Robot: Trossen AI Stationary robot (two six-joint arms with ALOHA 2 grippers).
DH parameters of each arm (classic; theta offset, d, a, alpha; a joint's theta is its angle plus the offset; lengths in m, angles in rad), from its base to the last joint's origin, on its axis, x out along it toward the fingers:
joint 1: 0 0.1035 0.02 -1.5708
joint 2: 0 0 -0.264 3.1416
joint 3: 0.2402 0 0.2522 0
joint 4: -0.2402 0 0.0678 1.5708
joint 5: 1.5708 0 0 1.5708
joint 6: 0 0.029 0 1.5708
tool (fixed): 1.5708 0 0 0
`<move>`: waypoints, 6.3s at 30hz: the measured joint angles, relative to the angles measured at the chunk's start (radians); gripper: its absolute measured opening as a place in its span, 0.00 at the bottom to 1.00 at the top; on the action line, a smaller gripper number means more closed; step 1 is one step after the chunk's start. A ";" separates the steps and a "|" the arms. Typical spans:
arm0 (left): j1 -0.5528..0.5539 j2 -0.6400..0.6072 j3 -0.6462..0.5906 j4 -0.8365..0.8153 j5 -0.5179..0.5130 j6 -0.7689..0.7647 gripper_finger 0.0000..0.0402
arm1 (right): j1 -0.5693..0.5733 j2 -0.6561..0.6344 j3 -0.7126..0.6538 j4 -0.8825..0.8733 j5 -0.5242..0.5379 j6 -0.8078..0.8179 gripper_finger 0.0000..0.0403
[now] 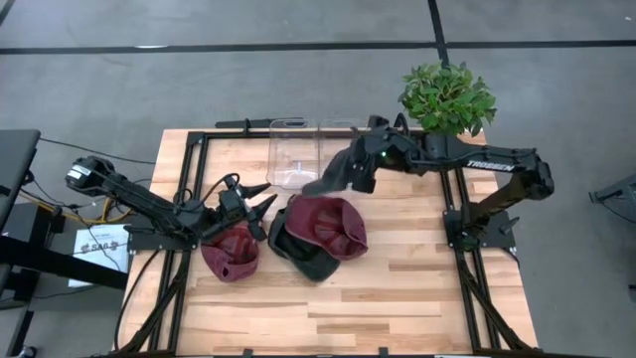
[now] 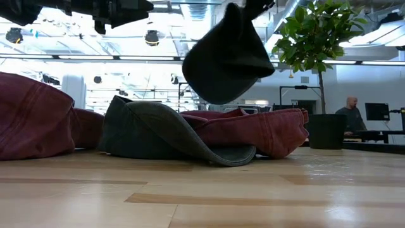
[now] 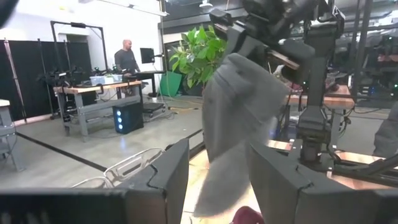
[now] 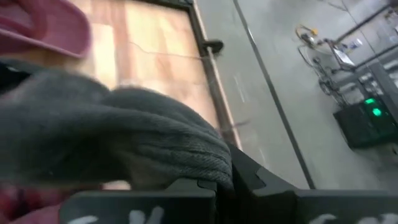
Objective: Pick & Place hat
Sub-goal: Put the right black cap into the right transparent bin
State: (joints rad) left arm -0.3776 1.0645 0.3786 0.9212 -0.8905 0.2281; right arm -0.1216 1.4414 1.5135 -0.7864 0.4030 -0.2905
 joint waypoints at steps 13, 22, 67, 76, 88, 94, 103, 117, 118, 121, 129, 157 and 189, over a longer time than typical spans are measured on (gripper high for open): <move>-0.002 0.000 0.000 0.000 -0.002 0.000 0.39 | -0.183 0.004 0.000 0.002 -0.018 -0.074 0.00; -0.004 0.000 0.000 -0.005 0.004 -0.053 0.39 | -0.261 0.011 0.001 0.003 -0.085 -0.082 0.00; 0.000 0.000 0.000 0.003 0.057 -0.016 0.39 | -0.267 0.215 0.000 -0.011 0.146 -0.031 0.00; 0.000 0.000 0.000 0.003 0.057 -0.016 0.39 | -0.217 0.215 0.000 0.116 0.149 -0.055 0.00; 0.000 0.000 0.000 0.003 0.057 -0.016 0.39 | -0.220 0.215 0.000 0.046 0.229 0.048 0.00; 0.024 0.000 0.000 0.003 0.057 -0.022 0.39 | -0.218 0.230 0.030 -0.047 0.254 0.055 0.00; 0.072 0.000 -0.001 0.003 0.033 -0.019 0.39 | -0.228 0.504 0.390 -0.348 0.224 -0.034 0.00; 0.069 -0.294 -0.001 0.003 -0.371 0.315 0.39 | -0.319 0.741 0.747 -0.450 0.149 -0.160 0.00; 0.069 -0.313 -0.001 0.003 -0.377 0.317 0.39 | -0.328 0.741 0.747 -0.442 0.149 -0.161 0.00; 0.069 -0.347 -0.001 -0.005 -0.382 0.318 0.39 | -0.356 0.741 0.748 -0.444 0.156 -0.161 0.00; 0.069 -0.321 -0.001 -0.016 -0.383 0.370 0.39 | -0.376 0.741 0.748 -0.560 0.202 -0.123 0.00; 0.069 -0.270 0.000 -0.015 -0.382 0.366 0.39 | -0.402 0.736 0.818 -0.648 0.063 0.017 0.00; 0.071 -0.271 0.000 -0.015 -0.382 0.366 0.39 | -0.351 0.688 0.843 -0.785 -0.180 0.244 0.00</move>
State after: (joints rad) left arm -0.3069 0.7937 0.3786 0.9062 -1.2720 0.5945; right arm -0.4730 2.1291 2.3562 -1.5712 0.2229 -0.0467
